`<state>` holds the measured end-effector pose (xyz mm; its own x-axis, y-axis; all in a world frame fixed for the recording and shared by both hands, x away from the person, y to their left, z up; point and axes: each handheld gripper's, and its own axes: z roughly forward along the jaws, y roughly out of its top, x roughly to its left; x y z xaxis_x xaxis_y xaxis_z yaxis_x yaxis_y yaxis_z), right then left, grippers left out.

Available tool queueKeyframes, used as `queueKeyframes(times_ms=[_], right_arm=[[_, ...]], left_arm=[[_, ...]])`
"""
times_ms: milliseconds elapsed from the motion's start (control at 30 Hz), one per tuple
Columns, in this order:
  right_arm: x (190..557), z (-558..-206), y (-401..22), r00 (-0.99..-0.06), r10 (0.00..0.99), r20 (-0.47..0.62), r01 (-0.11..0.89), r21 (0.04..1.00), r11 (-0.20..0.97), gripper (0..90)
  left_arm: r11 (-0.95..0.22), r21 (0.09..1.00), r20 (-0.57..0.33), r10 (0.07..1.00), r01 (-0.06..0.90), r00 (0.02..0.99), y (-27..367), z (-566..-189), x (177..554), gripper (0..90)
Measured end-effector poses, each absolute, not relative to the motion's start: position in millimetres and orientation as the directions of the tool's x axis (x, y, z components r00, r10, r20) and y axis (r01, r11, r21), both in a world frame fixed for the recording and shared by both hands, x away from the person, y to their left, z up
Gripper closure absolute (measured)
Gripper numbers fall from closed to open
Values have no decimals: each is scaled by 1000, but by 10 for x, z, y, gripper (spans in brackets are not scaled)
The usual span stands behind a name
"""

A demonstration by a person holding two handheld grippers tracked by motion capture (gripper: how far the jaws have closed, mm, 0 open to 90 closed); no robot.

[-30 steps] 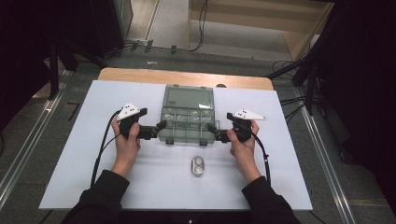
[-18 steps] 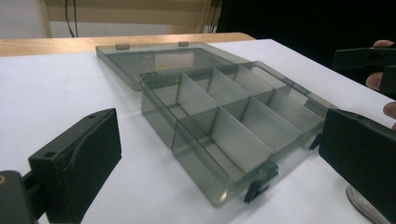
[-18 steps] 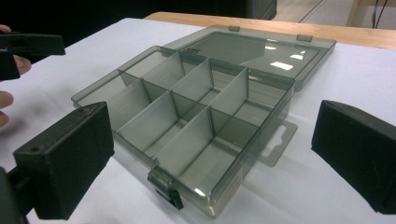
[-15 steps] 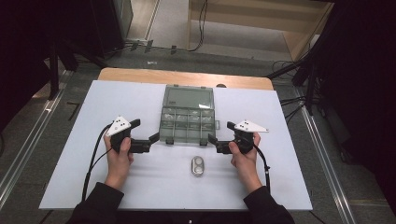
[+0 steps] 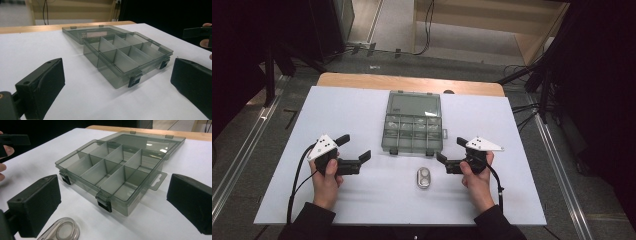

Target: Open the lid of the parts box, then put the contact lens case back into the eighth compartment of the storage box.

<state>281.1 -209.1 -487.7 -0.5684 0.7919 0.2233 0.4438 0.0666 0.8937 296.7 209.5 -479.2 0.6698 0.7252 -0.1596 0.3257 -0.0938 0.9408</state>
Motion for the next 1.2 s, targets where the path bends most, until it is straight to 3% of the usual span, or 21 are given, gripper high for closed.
queueKeyframes(times_ms=[1033,1167,1200], right_arm=[[2557,-4833,-1823,-709,683,178,434,873,223,7],[2527,-4839,-1733,-709,680,184,439,870,223,199],[2518,-4844,-1716,-712,678,183,436,872,223,316]], left_arm=[[-79,947,-140,770,310,623,2709,-4779,2537,0],[-70,946,-151,771,318,619,2740,-4797,2550,0],[-70,945,-152,771,320,619,2739,-4801,2550,0]])
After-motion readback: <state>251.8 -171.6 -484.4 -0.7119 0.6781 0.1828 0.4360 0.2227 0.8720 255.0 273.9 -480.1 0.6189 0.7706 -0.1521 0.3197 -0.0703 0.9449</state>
